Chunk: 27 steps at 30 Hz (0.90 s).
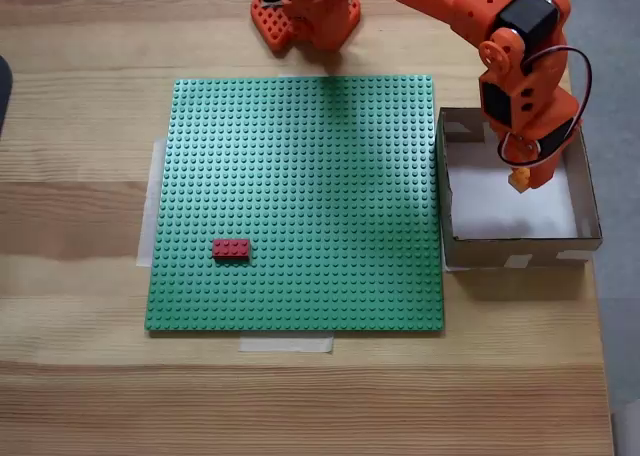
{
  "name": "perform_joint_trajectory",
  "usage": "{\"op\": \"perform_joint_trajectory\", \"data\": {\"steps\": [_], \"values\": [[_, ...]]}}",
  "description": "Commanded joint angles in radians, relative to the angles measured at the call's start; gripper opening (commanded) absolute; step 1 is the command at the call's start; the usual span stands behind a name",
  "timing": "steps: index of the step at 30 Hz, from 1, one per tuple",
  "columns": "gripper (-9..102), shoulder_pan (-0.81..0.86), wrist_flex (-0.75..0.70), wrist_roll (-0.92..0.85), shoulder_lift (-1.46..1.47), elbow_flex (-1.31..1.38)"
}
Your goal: Pick the yellow lego block and put it in the box.
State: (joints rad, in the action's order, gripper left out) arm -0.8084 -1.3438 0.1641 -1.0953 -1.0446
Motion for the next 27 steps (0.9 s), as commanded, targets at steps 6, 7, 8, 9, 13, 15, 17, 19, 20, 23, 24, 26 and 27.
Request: {"op": "perform_joint_trajectory", "data": {"steps": [6, 7, 8, 9, 13, 15, 17, 19, 20, 23, 24, 26, 27], "values": [[-1, 0.003, 0.084, -0.005, 0.04, 0.018], [-1, 0.003, 0.1, -0.008, 0.04, 0.002], [-1, 0.003, 0.115, -0.012, 0.041, -0.012], [-1, 0.003, 0.13, -0.014, 0.041, -0.026], [-1, 0.005, 0.149, -0.014, 0.057, -0.055], [-1, 0.005, 0.149, -0.008, 0.066, -0.055], [-1, 0.005, 0.149, -0.003, 0.074, -0.055], [-1, 0.005, 0.146, -0.002, 0.081, -0.055], [-1, 0.005, 0.146, 0.0, 0.084, -0.054], [-1, 0.005, 0.146, 0.0, 0.089, -0.054], [-1, 0.005, 0.144, -0.002, 0.089, -0.054], [-1, 0.006, 0.143, -0.002, 0.092, -0.054], [-1, 0.008, 0.14, -0.002, 0.092, -0.054]]}}
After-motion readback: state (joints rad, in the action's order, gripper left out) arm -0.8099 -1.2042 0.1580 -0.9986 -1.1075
